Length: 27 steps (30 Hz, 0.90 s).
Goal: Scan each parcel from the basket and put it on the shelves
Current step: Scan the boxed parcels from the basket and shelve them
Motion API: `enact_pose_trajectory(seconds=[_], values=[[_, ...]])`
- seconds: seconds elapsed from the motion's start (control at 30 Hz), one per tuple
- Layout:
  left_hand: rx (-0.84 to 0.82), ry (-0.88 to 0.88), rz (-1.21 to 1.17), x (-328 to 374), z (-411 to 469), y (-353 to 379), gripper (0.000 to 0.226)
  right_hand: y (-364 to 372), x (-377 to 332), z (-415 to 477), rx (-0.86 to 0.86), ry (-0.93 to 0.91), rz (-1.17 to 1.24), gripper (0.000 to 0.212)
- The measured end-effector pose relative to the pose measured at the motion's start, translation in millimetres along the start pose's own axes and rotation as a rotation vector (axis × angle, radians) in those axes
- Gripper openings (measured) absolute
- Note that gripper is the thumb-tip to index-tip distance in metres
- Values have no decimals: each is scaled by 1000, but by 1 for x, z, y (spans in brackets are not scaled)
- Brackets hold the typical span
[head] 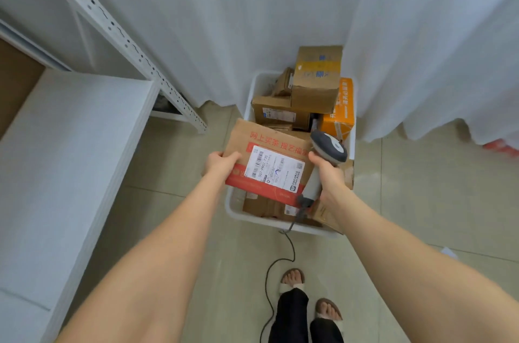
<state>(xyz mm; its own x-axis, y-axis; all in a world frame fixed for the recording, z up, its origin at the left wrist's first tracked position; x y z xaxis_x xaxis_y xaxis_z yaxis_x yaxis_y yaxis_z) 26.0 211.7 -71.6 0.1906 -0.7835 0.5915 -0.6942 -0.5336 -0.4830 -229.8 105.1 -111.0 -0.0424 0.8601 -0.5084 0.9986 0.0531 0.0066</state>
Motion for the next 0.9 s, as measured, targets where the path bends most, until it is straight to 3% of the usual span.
enact_pose_trajectory(seconds=[0.17, 0.33, 0.43, 0.67, 0.9], values=[[91, 187, -166, 75, -62, -51, 30, -7, -37, -75, -32, 24, 116, 30], [18, 327, -309, 135, -132, -87, 22, -13, -78, -149, -105, -44, 195, 49], [57, 424, -395, 167, -175, -114, 14, -18, -111, -190, -149, -152, 201, 55], [124, 554, -417, 216, -254, -160, 19, -33, -171, -266, -218, -383, 124, 55], [191, 631, -398, 229, -311, -189, 24, -45, -170, -305, -276, -423, 128, 52]])
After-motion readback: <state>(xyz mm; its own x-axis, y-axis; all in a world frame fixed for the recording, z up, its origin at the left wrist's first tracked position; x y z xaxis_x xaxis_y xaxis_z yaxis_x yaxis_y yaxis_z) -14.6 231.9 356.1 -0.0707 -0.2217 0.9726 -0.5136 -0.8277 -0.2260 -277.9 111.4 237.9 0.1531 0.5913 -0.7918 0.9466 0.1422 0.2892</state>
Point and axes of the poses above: each hand's wrist, its own z-axis towards the middle knuckle, its own y-axis out of the palm, x = y × z, the point moved 8 cm from there along z, towards the middle knuckle, and after that the axes turned 1 degree about -z, right-handed, at the moved point
